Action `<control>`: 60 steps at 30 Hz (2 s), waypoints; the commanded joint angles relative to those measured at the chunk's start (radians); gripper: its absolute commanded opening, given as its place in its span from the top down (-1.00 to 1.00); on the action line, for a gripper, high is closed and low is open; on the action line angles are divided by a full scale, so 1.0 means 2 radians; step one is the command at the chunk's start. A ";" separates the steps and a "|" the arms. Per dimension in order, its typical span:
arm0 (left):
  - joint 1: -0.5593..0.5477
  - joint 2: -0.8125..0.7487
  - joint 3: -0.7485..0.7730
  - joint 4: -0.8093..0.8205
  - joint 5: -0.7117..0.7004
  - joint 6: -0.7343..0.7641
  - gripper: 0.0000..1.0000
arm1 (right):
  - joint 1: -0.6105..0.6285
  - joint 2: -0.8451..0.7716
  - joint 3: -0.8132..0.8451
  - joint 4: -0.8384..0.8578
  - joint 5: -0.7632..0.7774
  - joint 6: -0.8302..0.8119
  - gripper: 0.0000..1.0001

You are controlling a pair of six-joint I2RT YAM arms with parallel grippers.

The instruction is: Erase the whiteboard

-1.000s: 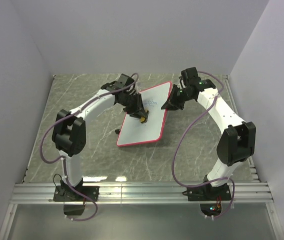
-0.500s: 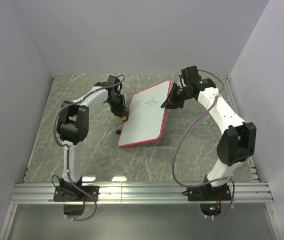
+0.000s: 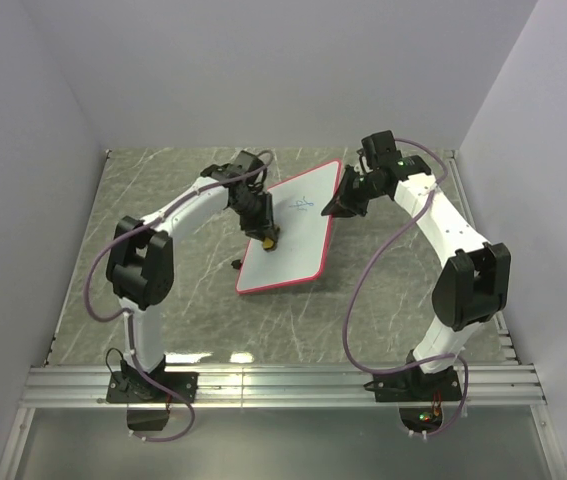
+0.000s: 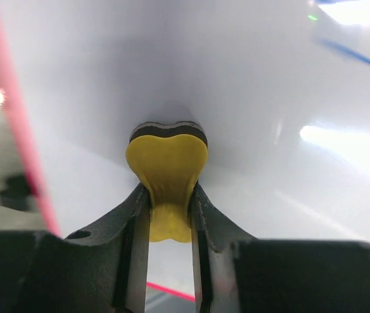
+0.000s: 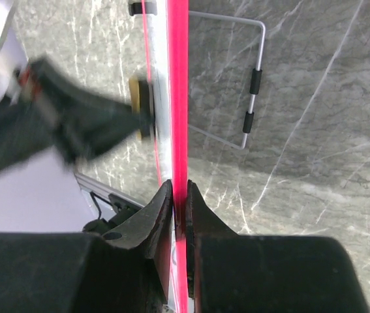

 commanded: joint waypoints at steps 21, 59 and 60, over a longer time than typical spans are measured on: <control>-0.067 -0.066 -0.044 0.019 0.047 -0.060 0.99 | 0.009 0.006 0.034 0.002 0.014 -0.023 1.00; -0.056 0.070 0.220 0.080 0.225 -0.058 0.99 | 0.034 0.011 0.017 -0.001 0.023 -0.019 1.00; -0.056 0.070 0.220 0.079 0.223 -0.055 0.99 | 0.034 0.012 0.020 -0.002 0.024 -0.022 1.00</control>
